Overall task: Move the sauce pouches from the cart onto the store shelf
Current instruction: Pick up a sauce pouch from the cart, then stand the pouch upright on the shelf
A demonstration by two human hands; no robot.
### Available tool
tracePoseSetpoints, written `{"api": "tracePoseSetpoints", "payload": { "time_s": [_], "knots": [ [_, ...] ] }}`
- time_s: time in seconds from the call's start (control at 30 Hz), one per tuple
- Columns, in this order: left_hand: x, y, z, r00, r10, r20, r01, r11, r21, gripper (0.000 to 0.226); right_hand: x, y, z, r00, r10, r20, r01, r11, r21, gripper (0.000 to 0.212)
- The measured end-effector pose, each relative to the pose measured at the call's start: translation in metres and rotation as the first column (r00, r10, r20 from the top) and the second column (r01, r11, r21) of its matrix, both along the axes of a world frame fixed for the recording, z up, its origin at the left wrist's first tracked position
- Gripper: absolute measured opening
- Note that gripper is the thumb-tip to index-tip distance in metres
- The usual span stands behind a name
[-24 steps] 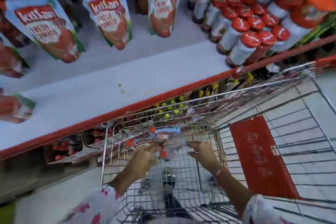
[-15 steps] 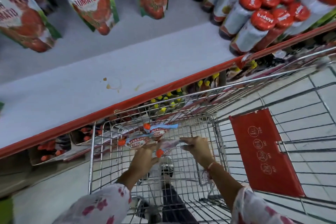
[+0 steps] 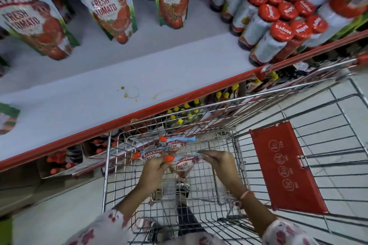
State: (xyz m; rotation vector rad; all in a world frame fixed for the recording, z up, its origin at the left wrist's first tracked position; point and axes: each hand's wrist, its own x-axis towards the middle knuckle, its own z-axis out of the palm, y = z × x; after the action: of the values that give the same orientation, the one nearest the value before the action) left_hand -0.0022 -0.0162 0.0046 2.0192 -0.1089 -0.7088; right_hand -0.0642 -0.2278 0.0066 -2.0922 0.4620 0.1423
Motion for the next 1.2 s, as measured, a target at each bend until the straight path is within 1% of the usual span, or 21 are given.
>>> {"api": "tracePoseSetpoints", "payload": {
  "time_s": [0.1,0.17,0.23,0.3,0.37,0.5,0.6,0.67,0.73,0.8,0.87,0.93,1.1,1.2],
  "knots": [
    [0.0,0.003,0.032,0.999,0.041,0.024,-0.039,0.997,-0.073,0.022,-0.001,0.002,0.03,0.997,-0.033,0.065,0.028,0.996,0.079,0.02],
    [0.002,0.007,0.051,0.997,0.081,-0.001,-0.08,0.988,-0.132,0.027,0.002,0.004,0.05,0.989,-0.054,0.138,0.033,0.988,0.148,0.022],
    [0.005,0.011,0.07,0.992,0.127,-0.016,-0.128,0.972,-0.196,0.02,0.007,0.007,0.069,0.979,-0.081,0.185,0.042,0.977,0.207,0.022],
    [0.01,0.014,0.088,0.985,0.171,0.023,-0.161,0.959,-0.234,0.017,0.013,0.008,0.086,0.971,-0.109,0.212,0.055,0.967,0.248,0.018],
    [0.015,0.017,0.108,0.98,0.194,0.048,-0.172,0.941,-0.291,0.021,0.019,0.012,0.105,0.959,-0.11,0.261,0.04,0.965,0.26,0.015],
    [0.026,0.026,0.141,0.962,0.261,0.085,-0.212,0.901,-0.378,0.017,0.032,0.026,0.147,0.929,-0.122,0.351,0.028,0.965,0.261,0.013],
    [0.034,0.035,0.166,0.938,0.306,0.165,-0.211,0.878,-0.429,0.018,0.044,0.042,0.173,0.894,-0.132,0.429,0.033,0.973,0.23,0.02],
    [0.041,0.042,0.185,0.919,0.329,0.218,-0.203,0.868,-0.453,0.016,0.054,0.053,0.19,0.868,-0.126,0.48,0.018,0.975,0.223,0.019],
    [0.05,0.05,0.202,0.886,0.38,0.265,-0.217,0.846,-0.487,0.016,0.066,0.064,0.207,0.85,-0.102,0.517,-0.012,0.977,0.211,0.019],
    [0.062,0.06,0.214,0.847,0.435,0.306,-0.236,0.823,-0.517,0.019,0.081,0.076,0.219,0.842,-0.103,0.529,-0.042,0.966,0.255,0.017],
    [0.075,0.07,0.221,0.804,0.484,0.346,-0.25,0.803,-0.542,0.02,0.098,0.089,0.228,0.832,-0.109,0.543,-0.058,0.958,0.281,0.013],
    [0.088,0.082,0.225,0.758,0.535,0.374,-0.272,0.78,-0.564,0.019,0.118,0.103,0.233,0.822,-0.095,0.561,-0.075,0.959,0.272,0.012],
    [0.121,0.11,0.215,0.647,0.653,0.394,-0.367,0.719,-0.59,0.013,0.17,0.138,0.226,0.793,-0.064,0.606,-0.094,0.97,0.226,0.016],
    [0.135,0.119,0.205,0.601,0.709,0.37,-0.428,0.676,-0.6,0.011,0.195,0.155,0.215,0.794,-0.019,0.607,-0.121,0.974,0.19,0.017]
  ]
}}
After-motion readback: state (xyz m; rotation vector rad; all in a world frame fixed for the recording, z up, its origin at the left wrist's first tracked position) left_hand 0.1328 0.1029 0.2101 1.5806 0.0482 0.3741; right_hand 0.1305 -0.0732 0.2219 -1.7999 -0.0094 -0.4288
